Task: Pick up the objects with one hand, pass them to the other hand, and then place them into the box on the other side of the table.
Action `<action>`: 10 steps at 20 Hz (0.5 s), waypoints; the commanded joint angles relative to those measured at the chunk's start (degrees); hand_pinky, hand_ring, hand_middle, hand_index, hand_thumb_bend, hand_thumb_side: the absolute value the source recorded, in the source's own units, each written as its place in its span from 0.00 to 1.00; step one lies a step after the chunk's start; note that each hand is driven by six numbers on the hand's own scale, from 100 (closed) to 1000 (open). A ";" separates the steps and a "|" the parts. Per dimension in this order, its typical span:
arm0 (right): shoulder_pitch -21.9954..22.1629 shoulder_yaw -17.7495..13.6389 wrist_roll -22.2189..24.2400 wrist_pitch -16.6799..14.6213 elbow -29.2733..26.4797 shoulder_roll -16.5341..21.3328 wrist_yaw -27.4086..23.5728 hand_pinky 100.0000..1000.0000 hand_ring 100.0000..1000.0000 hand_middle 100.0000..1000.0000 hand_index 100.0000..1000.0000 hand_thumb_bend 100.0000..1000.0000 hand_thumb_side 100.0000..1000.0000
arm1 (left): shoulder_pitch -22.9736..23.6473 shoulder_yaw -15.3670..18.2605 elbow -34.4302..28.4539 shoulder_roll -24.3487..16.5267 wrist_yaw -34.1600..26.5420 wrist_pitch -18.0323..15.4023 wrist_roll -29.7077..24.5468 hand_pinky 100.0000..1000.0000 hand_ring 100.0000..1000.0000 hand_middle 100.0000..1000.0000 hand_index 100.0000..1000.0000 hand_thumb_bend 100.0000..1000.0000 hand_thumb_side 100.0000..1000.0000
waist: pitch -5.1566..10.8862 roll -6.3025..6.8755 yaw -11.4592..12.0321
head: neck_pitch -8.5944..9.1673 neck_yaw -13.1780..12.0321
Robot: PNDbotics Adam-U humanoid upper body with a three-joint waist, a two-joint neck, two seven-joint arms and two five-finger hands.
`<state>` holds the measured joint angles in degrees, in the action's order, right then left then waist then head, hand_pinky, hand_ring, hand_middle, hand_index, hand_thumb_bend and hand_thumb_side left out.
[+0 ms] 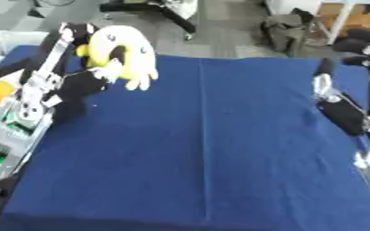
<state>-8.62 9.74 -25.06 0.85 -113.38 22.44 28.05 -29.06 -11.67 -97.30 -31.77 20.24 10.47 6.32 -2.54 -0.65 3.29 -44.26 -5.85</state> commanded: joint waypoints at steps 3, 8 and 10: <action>2.13 -0.85 -0.30 1.15 -1.21 0.50 1.23 0.64 0.77 0.76 0.64 0.00 0.37 | -3.64 4.60 12.67 -7.13 19.78 6.07 1.25 0.39 0.18 0.08 0.32 0.22 0.00 | 1.27 0.31 -0.86 | 0.14 -6.99; 3.93 -0.69 -0.26 1.39 -1.21 0.00 1.29 0.63 0.77 0.76 0.64 0.00 0.39 | -6.72 4.99 28.65 -7.52 37.87 6.51 -4.97 0.37 0.24 0.10 0.32 0.49 0.00 | 1.71 0.14 -1.61 | 0.14 -8.10; 4.47 -0.68 -0.28 1.44 -1.21 -0.27 1.22 0.63 0.76 0.75 0.63 0.00 0.39 | -7.19 5.53 34.57 -6.64 42.54 6.21 -7.53 0.51 0.39 0.27 0.47 0.50 0.05 | 1.82 -0.10 -1.89 | 0.14 -7.78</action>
<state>-3.81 9.56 -25.24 2.09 -113.38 21.80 29.01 -34.96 -7.29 -65.44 -37.24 59.36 16.70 0.12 -1.43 -0.89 1.38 -44.25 -13.52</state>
